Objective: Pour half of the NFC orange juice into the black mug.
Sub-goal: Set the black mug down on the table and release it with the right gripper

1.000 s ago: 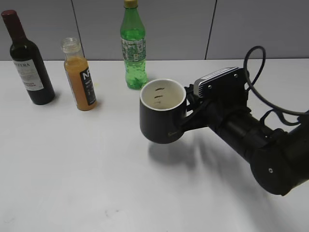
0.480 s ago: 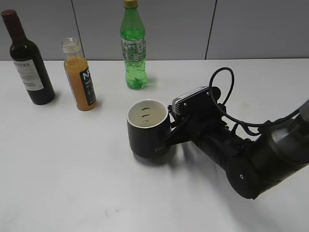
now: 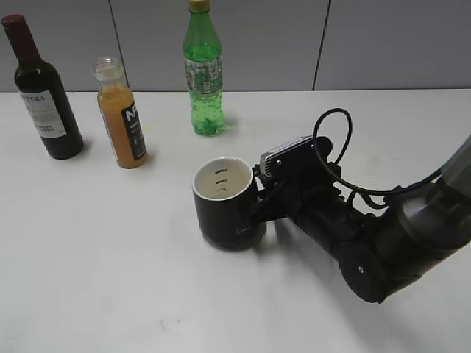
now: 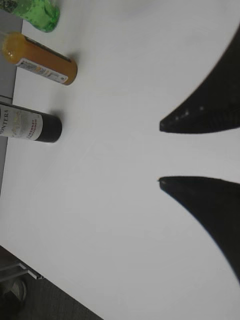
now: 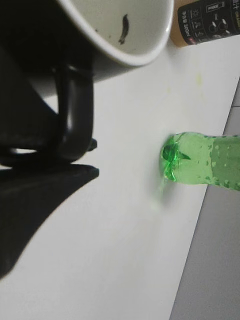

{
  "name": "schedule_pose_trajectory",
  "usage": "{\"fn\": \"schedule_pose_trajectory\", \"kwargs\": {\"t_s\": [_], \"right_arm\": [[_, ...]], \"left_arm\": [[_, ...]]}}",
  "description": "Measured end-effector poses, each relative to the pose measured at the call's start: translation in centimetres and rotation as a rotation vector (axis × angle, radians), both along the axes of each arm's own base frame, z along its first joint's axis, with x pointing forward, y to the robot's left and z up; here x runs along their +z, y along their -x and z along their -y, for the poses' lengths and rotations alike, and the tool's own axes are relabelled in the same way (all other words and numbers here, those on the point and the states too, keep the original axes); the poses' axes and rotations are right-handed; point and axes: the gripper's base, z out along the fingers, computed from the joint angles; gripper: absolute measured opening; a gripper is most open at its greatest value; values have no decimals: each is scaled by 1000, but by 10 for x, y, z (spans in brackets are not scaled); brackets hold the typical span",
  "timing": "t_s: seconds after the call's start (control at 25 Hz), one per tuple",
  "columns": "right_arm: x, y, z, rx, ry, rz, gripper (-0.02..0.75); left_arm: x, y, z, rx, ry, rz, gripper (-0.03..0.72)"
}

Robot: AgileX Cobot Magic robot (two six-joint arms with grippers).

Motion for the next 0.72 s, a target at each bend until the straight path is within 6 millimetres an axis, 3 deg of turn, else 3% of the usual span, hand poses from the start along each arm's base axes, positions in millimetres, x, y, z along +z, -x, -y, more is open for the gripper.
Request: {"fn": "schedule_pose_trajectory", "kwargs": {"t_s": [0.44, 0.72], "right_arm": [[-4, 6, 4, -4, -3, -14, 91], [-7, 11, 9, -6, 4, -20, 269]], "left_arm": [[0, 0, 0, 0, 0, 0, 237], [0, 0, 0, 0, 0, 0, 237]]}}
